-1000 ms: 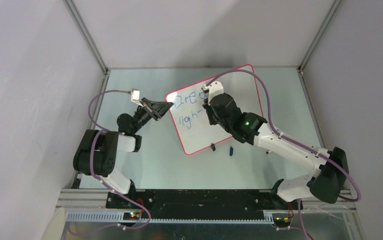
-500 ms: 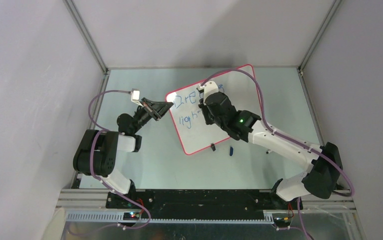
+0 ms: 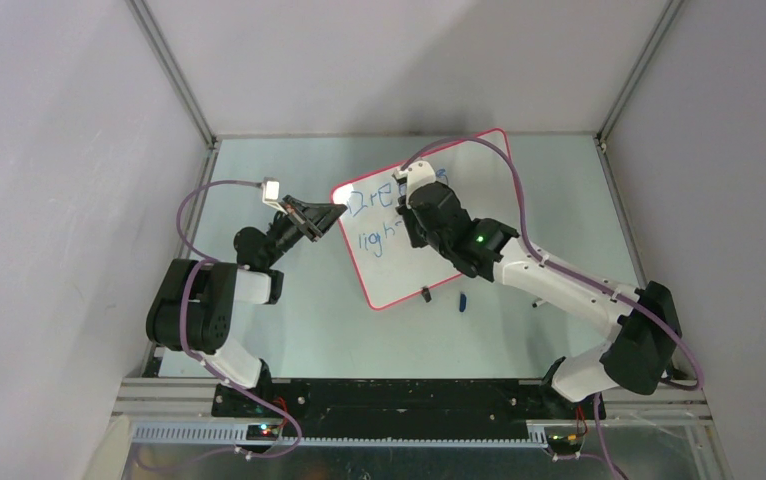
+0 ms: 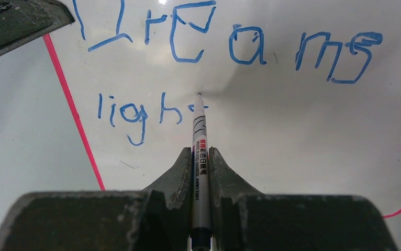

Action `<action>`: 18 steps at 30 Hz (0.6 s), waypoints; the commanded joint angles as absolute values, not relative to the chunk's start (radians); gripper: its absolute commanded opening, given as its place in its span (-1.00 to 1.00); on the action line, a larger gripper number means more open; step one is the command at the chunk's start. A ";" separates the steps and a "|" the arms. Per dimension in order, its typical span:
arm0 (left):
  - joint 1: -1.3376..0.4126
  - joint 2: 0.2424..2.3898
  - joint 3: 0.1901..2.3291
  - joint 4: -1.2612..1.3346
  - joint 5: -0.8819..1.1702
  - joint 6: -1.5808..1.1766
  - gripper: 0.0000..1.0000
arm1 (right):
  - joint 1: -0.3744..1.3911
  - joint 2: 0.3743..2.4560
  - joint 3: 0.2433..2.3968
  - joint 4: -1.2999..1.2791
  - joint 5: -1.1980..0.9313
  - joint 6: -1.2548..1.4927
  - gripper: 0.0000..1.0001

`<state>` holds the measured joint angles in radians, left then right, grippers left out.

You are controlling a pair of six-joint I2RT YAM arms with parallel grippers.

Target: Write a sentence on the whiteboard

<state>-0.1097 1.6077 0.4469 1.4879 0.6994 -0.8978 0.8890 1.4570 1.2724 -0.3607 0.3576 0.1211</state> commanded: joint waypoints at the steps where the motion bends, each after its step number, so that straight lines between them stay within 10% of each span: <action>1: -0.115 1.584 0.436 1.536 0.699 -0.818 -1.00 | 0.881 1.456 1.319 -0.327 0.368 0.111 -1.00; 18: -0.117 1.583 0.435 1.536 0.700 -0.816 -1.00 | 0.878 1.482 1.330 -0.387 0.363 0.126 -1.00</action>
